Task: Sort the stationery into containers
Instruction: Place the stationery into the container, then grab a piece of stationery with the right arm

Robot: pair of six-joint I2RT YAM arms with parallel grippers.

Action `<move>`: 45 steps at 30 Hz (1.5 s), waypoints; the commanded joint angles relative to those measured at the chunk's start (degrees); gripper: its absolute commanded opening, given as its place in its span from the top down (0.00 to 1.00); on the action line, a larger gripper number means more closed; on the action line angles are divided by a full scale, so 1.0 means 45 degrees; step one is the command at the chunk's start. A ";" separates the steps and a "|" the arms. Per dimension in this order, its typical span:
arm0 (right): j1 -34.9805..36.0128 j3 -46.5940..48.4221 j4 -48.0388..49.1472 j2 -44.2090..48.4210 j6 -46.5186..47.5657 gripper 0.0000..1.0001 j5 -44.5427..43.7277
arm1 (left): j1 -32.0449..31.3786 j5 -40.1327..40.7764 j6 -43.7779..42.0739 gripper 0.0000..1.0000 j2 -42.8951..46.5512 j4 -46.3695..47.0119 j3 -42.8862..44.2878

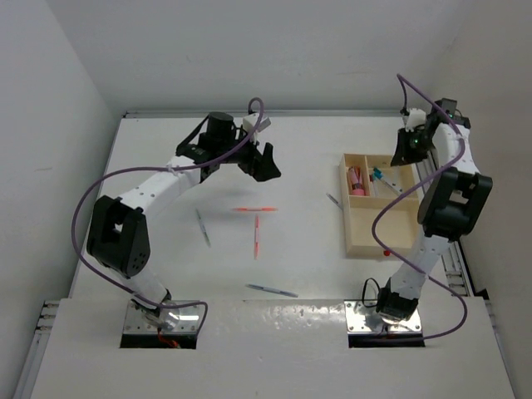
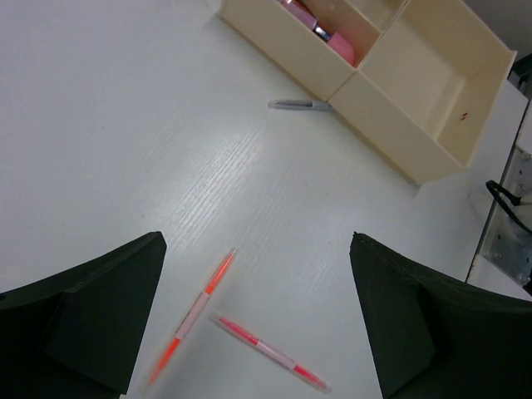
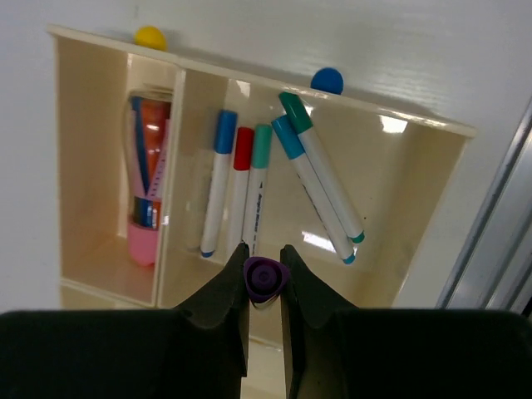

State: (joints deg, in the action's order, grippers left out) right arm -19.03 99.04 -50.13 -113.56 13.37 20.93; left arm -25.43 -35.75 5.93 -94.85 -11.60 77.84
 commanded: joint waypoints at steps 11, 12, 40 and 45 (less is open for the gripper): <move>0.0420 0.1408 -0.0911 -0.2245 0.0781 0.94 -0.1466 | 0.0202 0.0658 -0.0675 0.00 0.0531 -0.0392 -0.0463; 0.0439 0.1408 -0.0911 -0.2265 0.0722 0.90 -0.1641 | 0.0202 0.0678 -0.0655 0.00 0.0511 -0.0411 -0.0463; 0.6335 0.2131 -0.3100 0.1487 0.2870 0.77 -0.1445 | 0.1198 0.0209 -0.0108 0.00 0.1233 0.0291 -0.0599; 0.7254 0.1604 -0.2377 0.0393 0.3160 0.68 -0.2832 | 0.1335 0.0092 -0.0127 0.00 0.1390 0.0292 -0.0463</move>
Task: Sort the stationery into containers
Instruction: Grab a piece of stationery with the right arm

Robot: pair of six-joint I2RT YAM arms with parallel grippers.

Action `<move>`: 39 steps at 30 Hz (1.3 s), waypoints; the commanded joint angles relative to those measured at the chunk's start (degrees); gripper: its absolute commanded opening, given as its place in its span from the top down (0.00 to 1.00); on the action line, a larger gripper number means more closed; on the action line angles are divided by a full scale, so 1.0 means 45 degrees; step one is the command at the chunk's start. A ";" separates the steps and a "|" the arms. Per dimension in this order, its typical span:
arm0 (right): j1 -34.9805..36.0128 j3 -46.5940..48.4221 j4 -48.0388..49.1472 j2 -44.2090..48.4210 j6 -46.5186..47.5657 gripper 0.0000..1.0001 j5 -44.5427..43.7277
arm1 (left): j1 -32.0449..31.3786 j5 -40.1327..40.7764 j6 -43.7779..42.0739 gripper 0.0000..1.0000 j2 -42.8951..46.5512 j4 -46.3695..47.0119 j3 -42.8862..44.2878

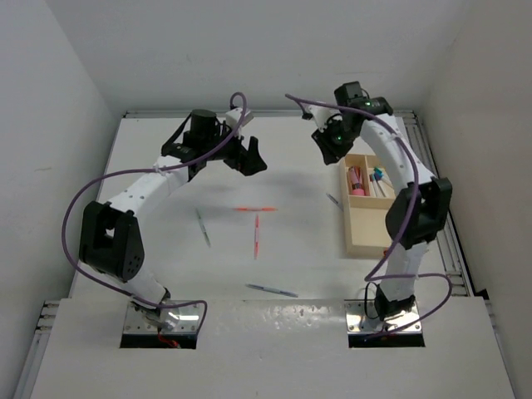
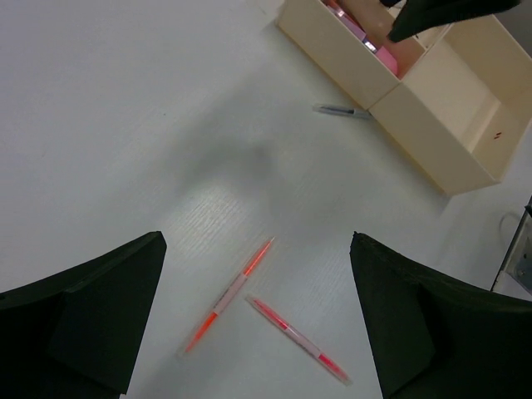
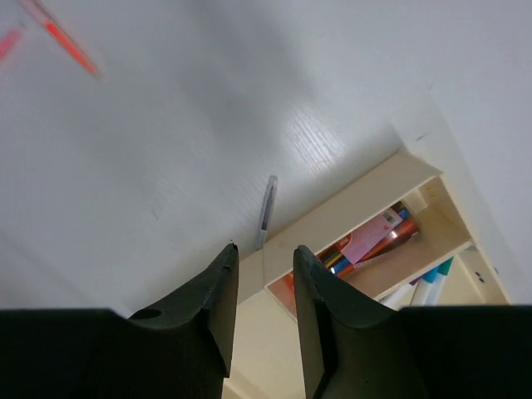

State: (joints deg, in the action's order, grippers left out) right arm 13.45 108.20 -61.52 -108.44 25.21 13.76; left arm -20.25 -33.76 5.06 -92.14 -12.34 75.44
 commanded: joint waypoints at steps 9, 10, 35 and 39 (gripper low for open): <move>0.0760 -0.0061 -0.0118 -0.2814 0.1506 0.62 -0.2840 | 0.0262 -0.0603 0.0087 0.00 0.1061 0.0515 -0.0123; 0.0857 -0.0061 -0.0138 -0.3048 0.1623 0.62 -0.2920 | 0.0262 -0.0604 0.0087 0.00 0.1100 0.0535 -0.0162; 0.1366 -0.0510 -0.1603 -0.4690 0.4514 0.59 -0.3976 | 0.0262 -0.0623 0.0243 0.00 0.0905 0.0886 -0.0397; 0.1366 -0.0549 -0.1740 -0.5003 0.4709 0.60 -0.3936 | 0.0262 -0.0701 0.0301 0.00 0.0905 0.0983 -0.0456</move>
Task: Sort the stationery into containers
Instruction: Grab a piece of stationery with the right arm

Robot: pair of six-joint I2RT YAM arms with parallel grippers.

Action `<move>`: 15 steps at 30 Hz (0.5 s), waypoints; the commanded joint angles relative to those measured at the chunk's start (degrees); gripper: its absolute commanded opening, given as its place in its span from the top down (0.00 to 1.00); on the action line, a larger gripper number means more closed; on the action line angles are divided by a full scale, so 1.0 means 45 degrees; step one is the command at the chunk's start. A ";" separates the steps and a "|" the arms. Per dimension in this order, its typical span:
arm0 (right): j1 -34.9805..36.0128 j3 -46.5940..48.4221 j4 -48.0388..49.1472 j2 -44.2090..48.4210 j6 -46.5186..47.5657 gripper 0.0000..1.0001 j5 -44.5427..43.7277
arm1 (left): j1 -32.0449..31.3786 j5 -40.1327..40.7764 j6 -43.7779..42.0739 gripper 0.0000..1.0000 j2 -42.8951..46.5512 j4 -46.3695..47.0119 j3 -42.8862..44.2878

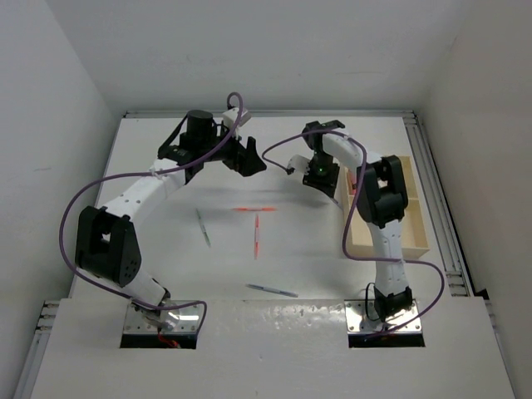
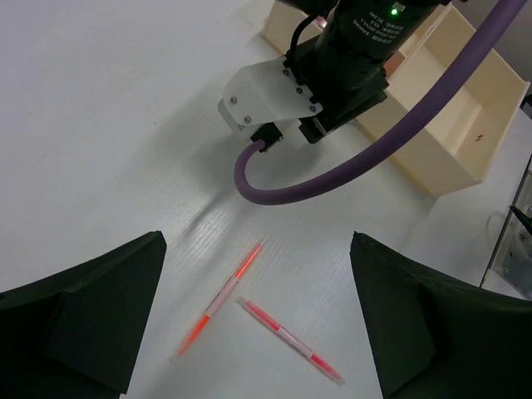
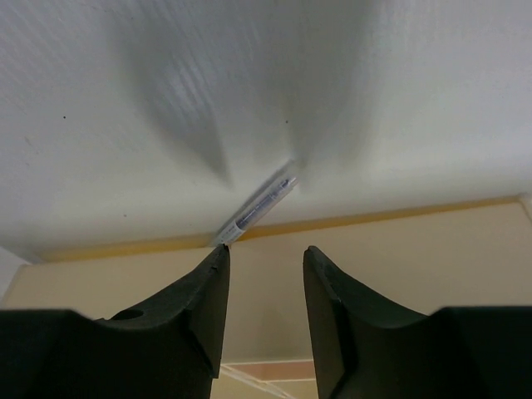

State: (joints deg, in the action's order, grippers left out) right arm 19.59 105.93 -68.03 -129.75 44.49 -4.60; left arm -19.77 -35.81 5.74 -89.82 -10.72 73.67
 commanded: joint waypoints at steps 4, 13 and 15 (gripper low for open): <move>0.0040 -0.0219 -0.0312 -0.0443 0.0523 0.60 0.0144 | 0.0155 -0.0460 0.0307 0.00 0.0409 0.0859 -0.0238; 0.0040 -0.0454 0.0117 -0.0775 0.0621 0.59 -0.0071 | 0.0136 -0.0460 0.0346 0.00 0.0273 0.0879 -0.0179; 0.0060 -0.0532 0.0215 -0.0833 0.0621 0.59 -0.0110 | 0.0155 -0.0460 0.0307 0.00 0.0273 0.0879 -0.0199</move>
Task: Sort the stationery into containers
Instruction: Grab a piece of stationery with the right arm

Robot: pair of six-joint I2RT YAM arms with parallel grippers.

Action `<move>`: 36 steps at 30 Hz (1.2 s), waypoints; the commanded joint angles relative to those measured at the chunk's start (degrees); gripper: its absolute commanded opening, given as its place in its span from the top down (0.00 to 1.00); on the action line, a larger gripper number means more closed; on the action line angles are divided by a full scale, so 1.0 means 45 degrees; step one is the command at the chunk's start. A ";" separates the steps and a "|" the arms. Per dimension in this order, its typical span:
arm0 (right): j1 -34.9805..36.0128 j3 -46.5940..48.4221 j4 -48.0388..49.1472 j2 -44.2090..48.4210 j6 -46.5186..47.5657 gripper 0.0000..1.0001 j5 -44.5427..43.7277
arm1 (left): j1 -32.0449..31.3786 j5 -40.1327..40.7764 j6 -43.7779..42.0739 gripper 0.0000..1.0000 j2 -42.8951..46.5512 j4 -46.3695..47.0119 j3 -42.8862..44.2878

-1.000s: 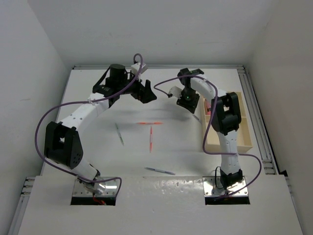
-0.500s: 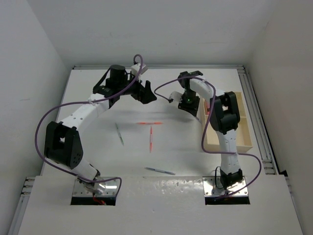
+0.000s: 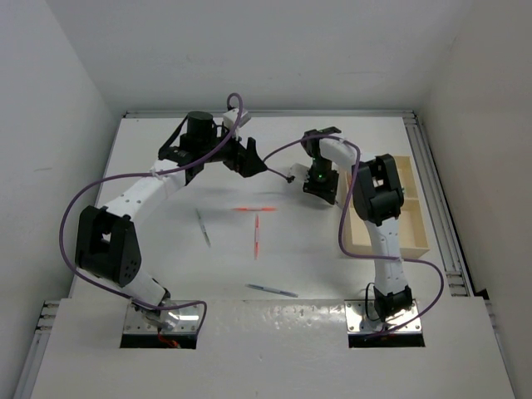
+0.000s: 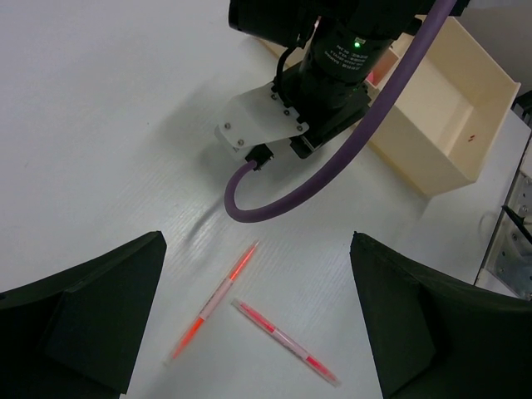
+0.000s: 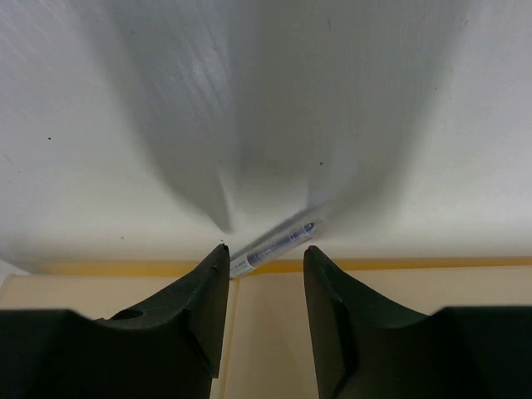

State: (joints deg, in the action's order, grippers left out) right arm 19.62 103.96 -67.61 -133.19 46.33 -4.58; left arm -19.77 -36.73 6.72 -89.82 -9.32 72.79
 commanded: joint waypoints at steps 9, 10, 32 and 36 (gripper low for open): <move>0.0172 -0.0564 0.0514 -0.0188 0.0233 0.65 -0.0077 | 0.0155 -0.0236 0.0303 0.00 0.0234 0.0782 0.0132; 0.0172 -0.0583 0.0533 -0.0169 0.0213 0.66 -0.0076 | 0.0136 -0.0236 0.0323 0.00 0.0234 0.0782 0.0151; 0.0503 -0.0818 0.1061 0.1081 -0.1173 1.00 0.3008 | 0.0174 -0.0373 0.0674 0.00 -0.0020 0.0939 0.0151; 0.0932 -0.0098 0.0983 0.1315 -0.1855 1.00 0.4022 | 0.0155 -0.0373 0.0675 0.00 0.0019 0.0958 0.0132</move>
State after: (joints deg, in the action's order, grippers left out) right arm 21.32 99.72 -64.75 -131.28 41.21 6.00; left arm -19.77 -37.36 9.47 -90.04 -7.22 72.79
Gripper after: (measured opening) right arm 0.086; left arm 0.998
